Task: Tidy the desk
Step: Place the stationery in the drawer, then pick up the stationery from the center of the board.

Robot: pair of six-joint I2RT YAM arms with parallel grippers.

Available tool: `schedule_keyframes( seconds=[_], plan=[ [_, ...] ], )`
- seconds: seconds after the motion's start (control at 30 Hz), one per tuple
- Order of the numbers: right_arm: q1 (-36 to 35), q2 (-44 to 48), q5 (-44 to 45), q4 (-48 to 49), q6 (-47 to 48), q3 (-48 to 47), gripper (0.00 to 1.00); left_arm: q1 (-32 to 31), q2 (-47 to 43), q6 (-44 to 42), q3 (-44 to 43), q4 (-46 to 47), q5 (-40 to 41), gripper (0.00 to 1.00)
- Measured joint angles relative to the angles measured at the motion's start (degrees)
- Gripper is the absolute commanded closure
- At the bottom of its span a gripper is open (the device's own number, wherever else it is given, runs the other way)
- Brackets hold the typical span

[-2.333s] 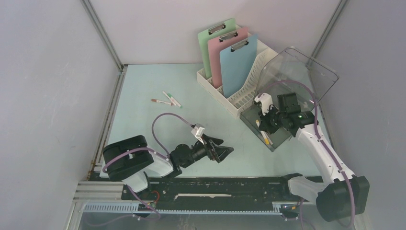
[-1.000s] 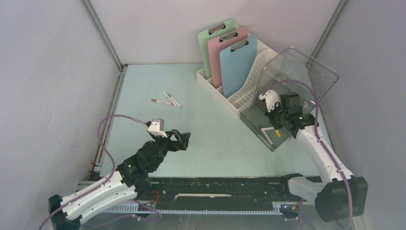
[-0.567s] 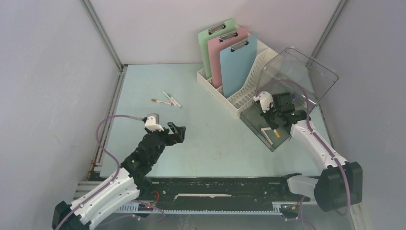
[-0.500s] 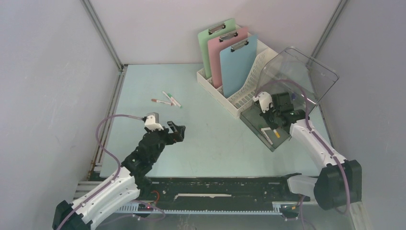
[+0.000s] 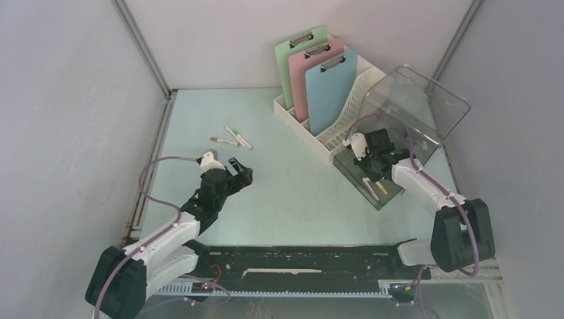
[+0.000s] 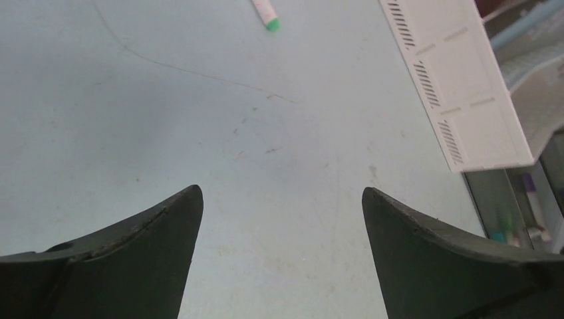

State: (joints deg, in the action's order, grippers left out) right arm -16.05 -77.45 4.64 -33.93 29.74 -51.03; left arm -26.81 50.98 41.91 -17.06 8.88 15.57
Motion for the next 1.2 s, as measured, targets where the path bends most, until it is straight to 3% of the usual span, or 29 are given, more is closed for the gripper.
schedule_keyframes(
  seconds=[0.1, 0.23, 0.6, 0.77, 1.2],
  plan=[
    [-0.07, -0.15, 0.46, -0.07, 0.09, 0.0, 0.54, 2.03, 4.48, 2.34, -2.62, -0.59, 1.18, 0.06],
    [0.04, 0.28, 0.31, -0.28, 0.09, 0.02, 0.49, 5.33, 12.26, 5.51, -11.19, -4.15, 3.23, 0.1],
    [-0.48, 10.23, -3.21, -1.55, 0.2, 0.11, 0.47, 12.39, 38.27, 7.1, -39.65, -17.94, 6.03, 0.19],
    [-1.9, 10.82, -3.61, -1.66, 0.24, 0.11, 0.47, 13.94, 47.12, 7.08, -49.4, -24.72, 7.89, 0.31],
    [-4.22, 11.34, -3.65, -1.9, 0.68, 0.11, 0.47, 18.88, 60.83, 7.1, -61.9, -32.5, 8.02, 0.37]
  ],
)
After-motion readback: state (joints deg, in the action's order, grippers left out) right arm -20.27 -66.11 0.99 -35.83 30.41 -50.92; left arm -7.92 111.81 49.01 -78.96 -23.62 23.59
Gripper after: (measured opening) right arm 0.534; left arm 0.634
